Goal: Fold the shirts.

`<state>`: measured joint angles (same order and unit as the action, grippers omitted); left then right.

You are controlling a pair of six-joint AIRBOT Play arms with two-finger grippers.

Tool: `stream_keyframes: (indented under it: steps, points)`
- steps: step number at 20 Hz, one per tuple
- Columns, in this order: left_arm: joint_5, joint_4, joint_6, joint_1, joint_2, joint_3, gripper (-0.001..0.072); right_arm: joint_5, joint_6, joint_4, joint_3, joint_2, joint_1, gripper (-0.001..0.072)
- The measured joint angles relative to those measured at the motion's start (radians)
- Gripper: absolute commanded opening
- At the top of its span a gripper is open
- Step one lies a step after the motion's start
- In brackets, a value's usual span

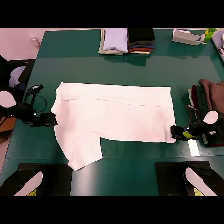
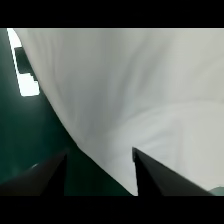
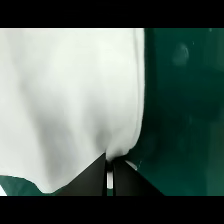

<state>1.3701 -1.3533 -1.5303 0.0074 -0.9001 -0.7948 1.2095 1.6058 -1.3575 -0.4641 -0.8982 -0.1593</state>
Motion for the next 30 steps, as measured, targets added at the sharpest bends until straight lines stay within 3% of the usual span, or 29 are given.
stream_keyframes:
  steps: [7,14,20,21,22,23,30]
  points:
    - [0.03,0.012,-0.029,0.0,0.117,0.217,0.048,-0.019,0.002,0.006,0.001,0.0,0.014,0.0017]
    - [-0.138,0.117,-0.04,0.0,0.133,0.378,0.0481,-0.031,0.002,0.007,0.002,0.0,0.016,0.0016]
    - [-0.179,0.143,-0.044,0.0,0.137,0.413,0.0478,-0.031,0.002,0.005,0.002,0.0,0.016,0.0016]
    - [-0.184,0.148,-0.044,0.0,0.137,0.418,0.0391,-0.031,0.002,0.005,0.002,0.0,0.016,0.0016]
    - [-0.194,0.152,-0.045,0.0,0.136,0.423,0.0106,-0.03,0.002,0.005,0.002,0.0,0.016,0.0016]
    - [-0.201,0.15,-0.044,0.0,0.135,0.429,0.002,-0.03,0.002,0.004,0.001,0.0,0.016,0.0016]
    - [-0.111,0.149,-0.014,-0.001,0.188,0.35,0.0018,0.061,-0.004,-0.009,-0.109,0.008,0.016,0.0015]
